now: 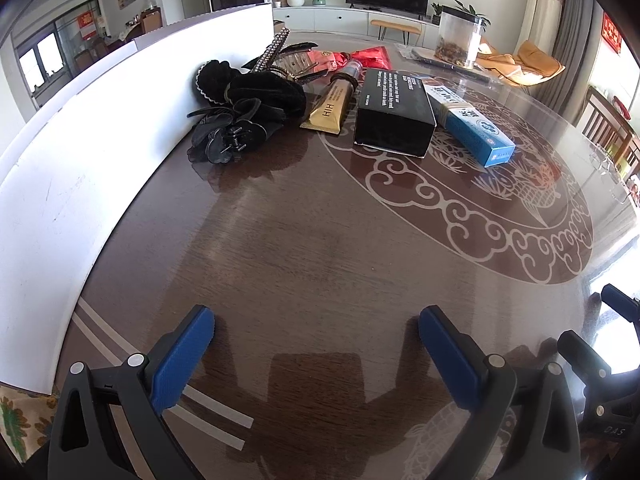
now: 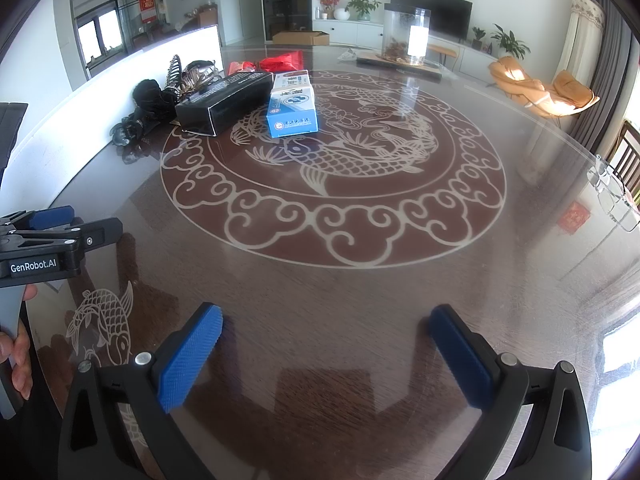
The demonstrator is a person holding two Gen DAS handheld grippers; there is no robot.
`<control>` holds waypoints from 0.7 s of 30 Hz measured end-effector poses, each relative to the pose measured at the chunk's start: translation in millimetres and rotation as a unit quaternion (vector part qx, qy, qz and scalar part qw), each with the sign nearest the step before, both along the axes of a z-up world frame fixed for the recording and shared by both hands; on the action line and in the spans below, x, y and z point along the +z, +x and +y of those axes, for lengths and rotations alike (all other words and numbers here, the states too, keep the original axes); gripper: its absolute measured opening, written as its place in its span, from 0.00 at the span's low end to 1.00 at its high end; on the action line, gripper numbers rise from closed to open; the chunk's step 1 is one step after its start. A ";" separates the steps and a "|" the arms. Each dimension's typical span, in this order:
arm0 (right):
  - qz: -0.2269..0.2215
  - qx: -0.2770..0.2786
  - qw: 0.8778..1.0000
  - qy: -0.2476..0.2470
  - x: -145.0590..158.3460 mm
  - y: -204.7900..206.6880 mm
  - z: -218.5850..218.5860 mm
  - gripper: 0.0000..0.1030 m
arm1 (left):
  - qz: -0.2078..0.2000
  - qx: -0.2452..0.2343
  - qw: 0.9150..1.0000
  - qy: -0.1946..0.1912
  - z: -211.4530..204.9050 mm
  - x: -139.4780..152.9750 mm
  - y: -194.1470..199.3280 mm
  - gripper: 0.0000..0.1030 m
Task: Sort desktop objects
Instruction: 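Move both open tools back over the table toward the remaining items, then grasp the blue-and-white medicine box with the right tool and lift it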
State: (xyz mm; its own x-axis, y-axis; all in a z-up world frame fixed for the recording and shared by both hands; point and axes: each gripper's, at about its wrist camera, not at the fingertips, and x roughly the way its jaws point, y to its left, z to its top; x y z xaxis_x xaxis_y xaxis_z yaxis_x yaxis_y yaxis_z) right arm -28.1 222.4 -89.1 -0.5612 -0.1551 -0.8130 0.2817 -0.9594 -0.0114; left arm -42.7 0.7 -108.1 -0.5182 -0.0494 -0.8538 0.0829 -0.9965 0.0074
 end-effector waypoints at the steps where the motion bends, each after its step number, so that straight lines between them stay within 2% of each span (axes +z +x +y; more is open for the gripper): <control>1: 0.000 0.000 1.000 0.000 0.1 -0.2 -0.1 1.00 | 0.000 0.000 1.000 0.000 -0.2 0.1 0.1 1.00; 13: 0.000 0.000 1.000 0.000 -0.2 0.0 -0.3 1.00 | -0.001 0.001 1.000 0.001 -1.4 -0.2 -0.7 1.00; 16: 0.000 0.000 1.000 0.000 -0.2 0.0 -0.3 1.00 | -0.002 0.030 1.000 0.003 -12.2 0.0 -1.3 1.00; 21: -0.002 0.001 1.000 0.001 0.1 -0.8 -0.6 1.00 | 0.007 0.061 0.997 0.036 -31.5 3.1 1.3 1.00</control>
State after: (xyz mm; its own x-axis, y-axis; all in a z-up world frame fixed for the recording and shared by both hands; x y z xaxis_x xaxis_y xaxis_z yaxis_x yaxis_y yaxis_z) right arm -28.9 221.8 -89.1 -0.5584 -0.1552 -0.8150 0.2838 -0.9588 -0.0119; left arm -41.3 -30.8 -105.0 -0.5244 -0.0523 -0.8499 0.2032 -0.9770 -0.0653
